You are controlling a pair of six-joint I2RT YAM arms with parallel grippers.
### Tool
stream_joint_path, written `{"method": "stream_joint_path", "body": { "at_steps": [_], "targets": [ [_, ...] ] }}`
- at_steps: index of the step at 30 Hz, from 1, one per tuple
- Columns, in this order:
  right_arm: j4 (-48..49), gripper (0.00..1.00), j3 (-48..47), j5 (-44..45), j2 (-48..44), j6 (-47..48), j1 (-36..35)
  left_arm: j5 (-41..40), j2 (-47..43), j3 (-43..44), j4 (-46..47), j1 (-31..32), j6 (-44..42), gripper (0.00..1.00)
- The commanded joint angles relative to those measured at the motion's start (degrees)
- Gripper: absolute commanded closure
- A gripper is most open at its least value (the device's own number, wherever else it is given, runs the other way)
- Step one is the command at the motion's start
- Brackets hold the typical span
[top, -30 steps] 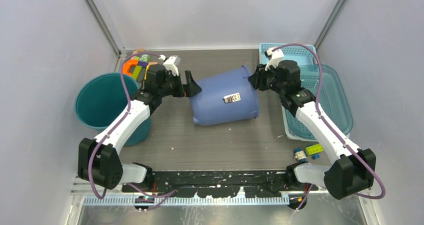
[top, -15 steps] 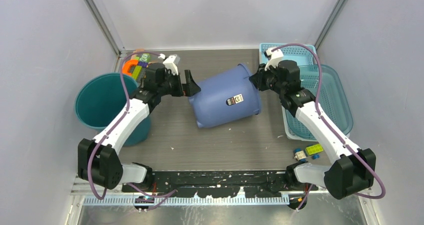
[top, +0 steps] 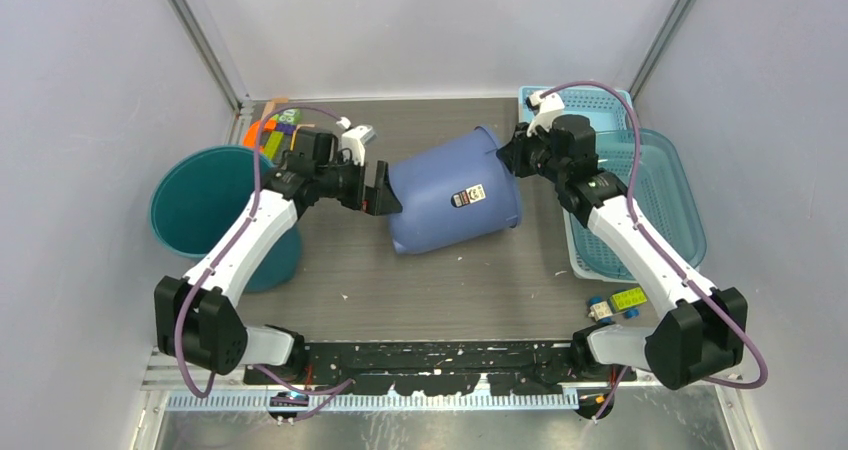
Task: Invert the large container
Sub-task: Turn the container upside down at the center of the board.
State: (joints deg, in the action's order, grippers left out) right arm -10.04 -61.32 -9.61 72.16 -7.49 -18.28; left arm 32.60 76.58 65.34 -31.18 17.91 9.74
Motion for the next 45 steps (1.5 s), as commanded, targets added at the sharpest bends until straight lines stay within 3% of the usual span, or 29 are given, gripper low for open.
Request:
{"method": "stream_joint_path", "body": {
  "at_steps": [1, 6, 11, 19, 26, 34, 45],
  "targets": [
    [-2.4, 0.92, -2.1, 1.9, 1.1, 0.3, -0.3, 8.6, 0.2, 0.8, -3.2, -0.2, -2.7, 0.0],
    [-2.7, 0.93, -2.5, 1.1, 1.6, 0.2, -0.3, 12.8, 0.8, 0.1, -1.2, -0.2, -1.4, 0.0],
    [-3.5, 0.94, -3.3, -0.4, 2.4, 0.2, -0.3, 9.3, 1.3, -0.3, 2.0, -1.1, -0.7, 0.0],
    [-4.7, 0.95, -4.3, -2.5, 3.6, 0.2, -0.3, 19.2, 5.2, -0.9, 6.0, -4.5, 1.2, 0.0],
    [-5.3, 0.97, -4.7, -3.0, 4.2, 0.4, -0.2, 18.5, 5.5, -2.5, 9.1, -4.6, 1.8, 0.0],
    [-5.7, 0.99, -5.3, -3.8, 5.4, 0.4, -0.2, 26.0, 4.5, -3.9, 14.7, -4.6, 6.4, 0.0],
    [-7.3, 0.99, -7.9, -8.7, 8.6, -1.9, 1.1, 27.8, 2.3, -1.8, 19.5, -4.6, 11.8, 0.09]
  ]
}}
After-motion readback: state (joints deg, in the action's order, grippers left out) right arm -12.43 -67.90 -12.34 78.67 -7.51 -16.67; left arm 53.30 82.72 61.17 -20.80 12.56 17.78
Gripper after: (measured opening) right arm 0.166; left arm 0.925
